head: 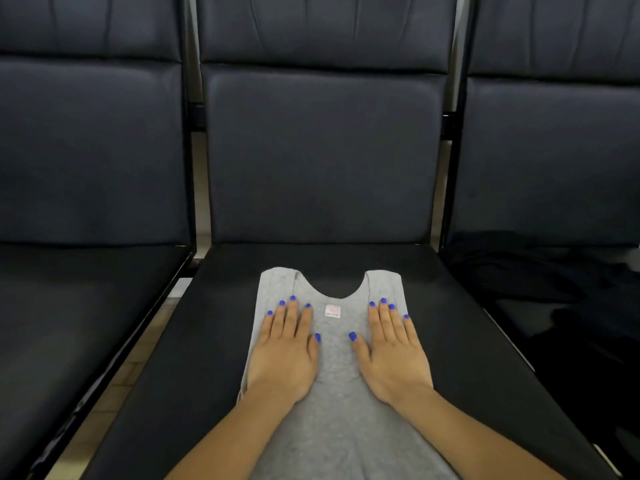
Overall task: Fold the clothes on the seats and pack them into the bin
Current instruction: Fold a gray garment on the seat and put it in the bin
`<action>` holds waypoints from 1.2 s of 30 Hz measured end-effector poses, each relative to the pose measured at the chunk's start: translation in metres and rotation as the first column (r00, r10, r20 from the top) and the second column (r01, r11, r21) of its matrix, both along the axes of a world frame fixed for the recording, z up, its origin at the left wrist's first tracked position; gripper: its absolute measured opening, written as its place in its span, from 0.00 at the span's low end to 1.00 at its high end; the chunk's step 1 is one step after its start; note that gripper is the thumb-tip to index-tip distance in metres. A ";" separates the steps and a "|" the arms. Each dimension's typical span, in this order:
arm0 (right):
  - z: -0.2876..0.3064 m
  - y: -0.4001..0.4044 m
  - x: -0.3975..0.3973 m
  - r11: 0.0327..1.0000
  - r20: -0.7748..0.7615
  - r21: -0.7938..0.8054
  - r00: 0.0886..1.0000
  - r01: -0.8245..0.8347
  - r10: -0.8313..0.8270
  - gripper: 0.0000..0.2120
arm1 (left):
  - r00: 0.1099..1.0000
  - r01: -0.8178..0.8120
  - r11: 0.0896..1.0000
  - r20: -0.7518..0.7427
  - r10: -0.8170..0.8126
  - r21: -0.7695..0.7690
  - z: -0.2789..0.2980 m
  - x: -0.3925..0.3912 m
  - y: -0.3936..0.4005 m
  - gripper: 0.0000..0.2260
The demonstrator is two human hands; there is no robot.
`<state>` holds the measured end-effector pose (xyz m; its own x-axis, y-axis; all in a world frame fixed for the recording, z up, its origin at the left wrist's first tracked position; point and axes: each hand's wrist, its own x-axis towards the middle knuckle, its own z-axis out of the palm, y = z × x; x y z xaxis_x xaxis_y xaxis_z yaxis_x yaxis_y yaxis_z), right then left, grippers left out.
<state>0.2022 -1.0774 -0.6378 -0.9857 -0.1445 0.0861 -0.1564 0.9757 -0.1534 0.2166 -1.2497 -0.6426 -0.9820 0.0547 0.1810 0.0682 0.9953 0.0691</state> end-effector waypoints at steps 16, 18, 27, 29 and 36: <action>0.030 -0.015 -0.142 0.995 -0.086 0.095 0.996 -0.001 0.009 0.34 | 0.994 -0.058 0.995 0.100 0.050 0.077 0.038 -0.127 -0.026 0.30; 0.030 -0.019 -0.150 0.995 -0.086 0.101 0.996 0.000 0.009 0.34 | 0.984 -0.053 0.996 0.173 0.039 0.077 0.041 -0.132 -0.024 0.30; 0.075 -0.044 -0.112 0.911 -0.175 0.406 0.985 0.079 -0.008 0.28 | 0.933 0.164 0.856 0.205 -0.296 0.490 0.083 0.038 0.025 0.23; 0.096 -0.058 -0.078 0.952 -0.204 0.305 0.975 -0.021 0.086 0.21 | 0.899 0.068 0.853 0.339 -0.278 0.518 0.082 0.090 0.020 0.21; 0.115 -0.040 0.068 0.964 0.316 0.052 0.920 -0.260 0.231 0.20 | 0.869 0.084 0.977 0.466 -0.168 0.195 0.058 0.161 -0.009 0.30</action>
